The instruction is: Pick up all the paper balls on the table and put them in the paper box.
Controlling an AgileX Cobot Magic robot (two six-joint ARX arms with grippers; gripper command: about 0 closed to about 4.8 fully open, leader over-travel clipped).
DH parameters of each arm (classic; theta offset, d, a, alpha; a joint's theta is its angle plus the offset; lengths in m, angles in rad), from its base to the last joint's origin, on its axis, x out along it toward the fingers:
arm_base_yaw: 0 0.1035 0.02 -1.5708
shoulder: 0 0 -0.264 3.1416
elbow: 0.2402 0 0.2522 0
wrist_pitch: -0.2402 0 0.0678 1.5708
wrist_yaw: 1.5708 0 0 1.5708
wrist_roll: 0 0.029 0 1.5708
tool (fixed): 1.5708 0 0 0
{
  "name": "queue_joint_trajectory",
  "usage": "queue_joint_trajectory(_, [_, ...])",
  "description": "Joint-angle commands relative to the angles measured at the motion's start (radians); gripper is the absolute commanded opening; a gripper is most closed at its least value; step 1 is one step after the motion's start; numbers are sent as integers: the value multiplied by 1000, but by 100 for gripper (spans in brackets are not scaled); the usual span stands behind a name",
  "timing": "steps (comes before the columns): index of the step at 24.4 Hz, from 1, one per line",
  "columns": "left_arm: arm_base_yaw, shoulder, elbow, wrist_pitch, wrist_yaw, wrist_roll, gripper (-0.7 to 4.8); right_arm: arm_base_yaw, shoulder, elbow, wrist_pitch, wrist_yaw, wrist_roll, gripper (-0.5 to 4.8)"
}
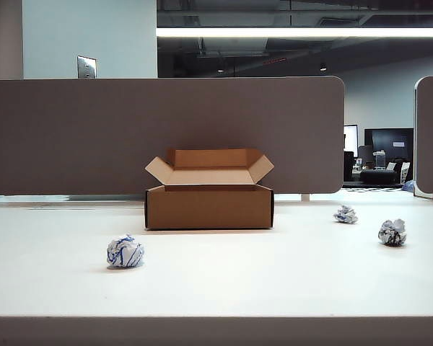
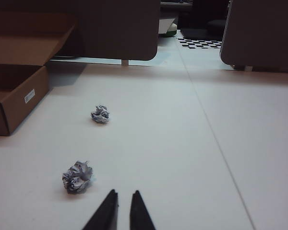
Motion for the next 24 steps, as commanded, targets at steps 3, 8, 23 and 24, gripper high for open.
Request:
queue_joint_trajectory(3, [0, 0, 4, -29, 26, 0, -6, 4, -2, -5, 24, 0, 5, 49])
queue_joint_trajectory(8, [0, 0, 4, -80, 24, 0, -6, 4, -2, -5, 25, 0, 8, 49])
queue_joint_trajectory(23, [0, 120, 396, -278, 137, -96, -6, 4, 48, 222, 86, 47, 329, -9])
queue_joint_trajectory(24, [0, 171, 448, -281, 147, -96, -6, 4, 79, 275, 54, 47, 270, -9])
